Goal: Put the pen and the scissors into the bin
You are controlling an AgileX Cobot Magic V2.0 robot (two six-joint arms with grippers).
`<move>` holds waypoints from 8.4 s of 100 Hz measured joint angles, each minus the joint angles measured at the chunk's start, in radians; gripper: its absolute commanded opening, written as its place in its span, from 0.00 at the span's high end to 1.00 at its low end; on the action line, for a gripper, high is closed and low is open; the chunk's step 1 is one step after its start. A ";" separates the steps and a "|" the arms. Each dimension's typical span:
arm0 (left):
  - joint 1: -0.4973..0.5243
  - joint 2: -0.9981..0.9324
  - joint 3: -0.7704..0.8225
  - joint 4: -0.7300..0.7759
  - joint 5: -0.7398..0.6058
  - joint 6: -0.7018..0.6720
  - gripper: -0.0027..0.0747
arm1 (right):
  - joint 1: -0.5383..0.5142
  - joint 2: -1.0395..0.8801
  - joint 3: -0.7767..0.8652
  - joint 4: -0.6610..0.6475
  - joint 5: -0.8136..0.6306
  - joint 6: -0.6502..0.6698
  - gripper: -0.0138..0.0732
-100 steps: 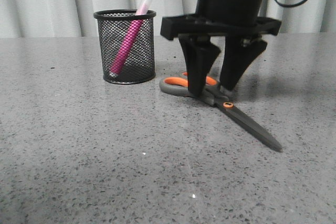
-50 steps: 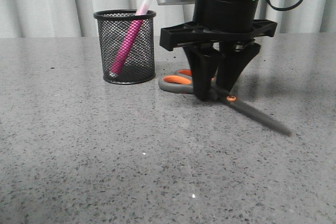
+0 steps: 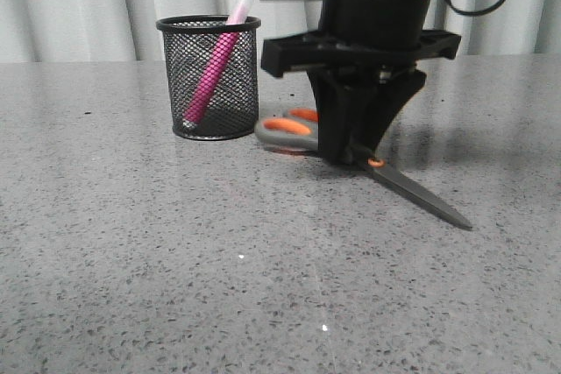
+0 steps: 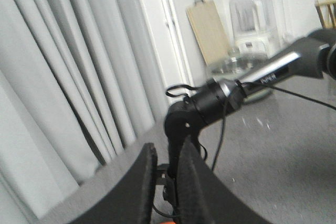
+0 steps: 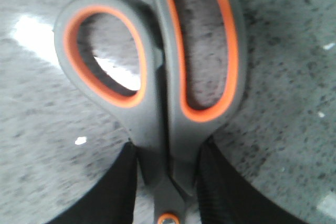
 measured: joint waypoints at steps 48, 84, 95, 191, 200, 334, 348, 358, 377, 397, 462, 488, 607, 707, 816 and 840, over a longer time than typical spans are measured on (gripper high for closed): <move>-0.001 -0.109 0.073 0.010 -0.008 -0.011 0.86 | 0.004 -0.326 0.000 0.013 -0.446 0.023 0.91; -0.001 -0.116 0.112 0.002 -0.008 -0.030 0.86 | 0.004 -0.326 0.169 0.013 -1.110 0.024 0.91; -0.001 -0.131 0.112 0.002 -0.008 -0.030 0.86 | 0.004 -0.324 0.266 0.013 -1.277 0.024 0.91; -0.001 -0.135 0.141 0.000 0.013 -0.032 0.86 | 0.082 -0.055 0.352 -0.073 -1.635 0.025 0.91; -0.001 -0.135 0.145 0.000 0.015 -0.032 0.86 | 0.082 -0.035 0.352 -0.073 -1.635 0.025 0.91; -0.001 -0.135 0.156 -0.020 0.036 -0.033 0.86 | 0.117 0.000 0.367 -0.063 -1.522 0.025 0.50; -0.001 -0.135 0.156 -0.020 0.036 -0.033 0.86 | 0.117 0.000 0.367 -0.035 -1.522 0.025 0.46; -0.001 -0.135 0.156 -0.020 0.036 -0.033 0.86 | 0.117 0.000 0.367 -0.020 -1.522 0.025 0.46; -0.001 -0.135 0.156 -0.020 0.036 -0.033 0.86 | 0.117 -0.029 0.379 -0.002 -1.494 0.025 0.46; -0.001 -0.135 0.156 -0.015 0.014 -0.047 0.87 | 0.117 -0.118 0.382 0.004 -1.476 0.025 0.56; -0.001 -0.279 0.622 -0.203 -0.402 -0.139 0.99 | 0.120 -1.207 0.715 -0.194 -0.876 0.025 0.92; -0.001 -0.279 0.667 -0.209 -0.399 -0.141 0.99 | 0.120 -1.588 0.954 -0.206 -0.797 0.025 0.92; -0.001 -0.279 0.687 -0.143 -0.373 -0.141 0.99 | 0.120 -1.794 1.007 -0.213 -0.569 0.025 0.92; 0.246 -0.454 1.015 0.545 -0.448 -0.622 0.99 | 0.120 -1.794 1.007 -0.211 -0.563 0.025 0.92; 0.272 -0.454 1.015 0.545 -0.419 -0.623 0.99 | 0.120 -1.794 1.009 -0.213 -0.559 0.025 0.92; 0.272 -0.454 1.015 0.545 -0.419 -0.623 0.99 | 0.120 -1.794 1.037 -0.355 -0.578 0.025 0.92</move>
